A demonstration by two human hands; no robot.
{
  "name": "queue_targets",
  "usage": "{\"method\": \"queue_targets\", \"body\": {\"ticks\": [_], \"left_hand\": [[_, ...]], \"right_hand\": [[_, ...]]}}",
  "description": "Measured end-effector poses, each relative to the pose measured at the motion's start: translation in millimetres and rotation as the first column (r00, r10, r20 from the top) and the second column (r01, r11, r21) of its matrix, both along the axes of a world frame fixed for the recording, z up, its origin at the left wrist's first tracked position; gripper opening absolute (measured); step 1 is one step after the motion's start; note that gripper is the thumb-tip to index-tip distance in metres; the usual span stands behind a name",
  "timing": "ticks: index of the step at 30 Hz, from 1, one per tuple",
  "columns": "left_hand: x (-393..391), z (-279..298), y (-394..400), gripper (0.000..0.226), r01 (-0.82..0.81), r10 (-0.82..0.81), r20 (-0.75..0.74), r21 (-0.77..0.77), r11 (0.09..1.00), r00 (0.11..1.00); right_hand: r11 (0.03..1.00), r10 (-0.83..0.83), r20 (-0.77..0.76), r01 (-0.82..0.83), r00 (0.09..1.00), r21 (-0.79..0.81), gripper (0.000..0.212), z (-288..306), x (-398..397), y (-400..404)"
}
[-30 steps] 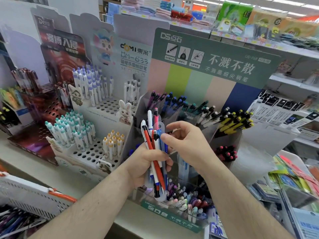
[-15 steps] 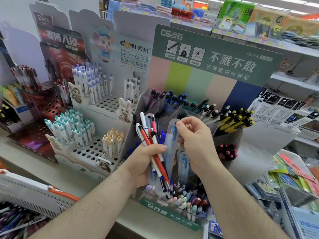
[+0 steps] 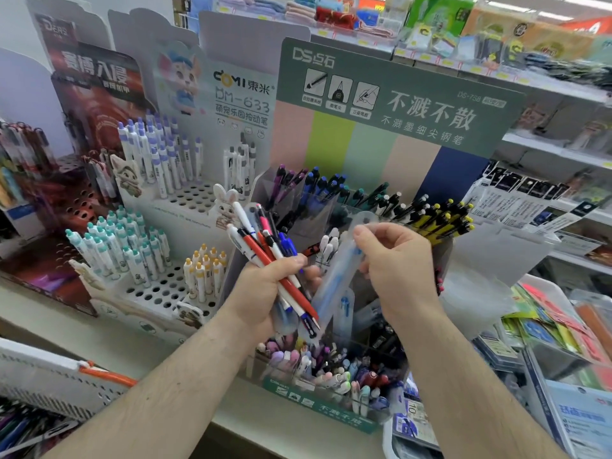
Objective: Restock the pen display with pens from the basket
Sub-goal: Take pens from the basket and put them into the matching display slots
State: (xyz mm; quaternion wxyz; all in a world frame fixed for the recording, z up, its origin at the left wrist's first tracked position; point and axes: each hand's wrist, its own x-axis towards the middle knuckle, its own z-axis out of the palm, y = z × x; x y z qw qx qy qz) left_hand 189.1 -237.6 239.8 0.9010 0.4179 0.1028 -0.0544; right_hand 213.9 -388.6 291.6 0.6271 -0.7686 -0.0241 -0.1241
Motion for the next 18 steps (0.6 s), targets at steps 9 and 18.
{"method": "queue_targets", "body": {"ticks": [9, 18], "left_hand": [[1.9, -19.5, 2.7, 0.005, 0.152, -0.157, 0.023, 0.133, 0.979, 0.987], [-2.4, -27.6, -13.6, 0.007, 0.217, -0.23, 0.03, 0.239, 0.946, 0.973]], "right_hand": [[0.95, -0.296, 0.14, 0.276, 0.945, 0.146, 0.013, 9.1, 2.3, -42.7], [0.939, -0.337, 0.165, 0.319, 0.927, 0.129, 0.012, 0.9, -6.7, -61.3]]}}
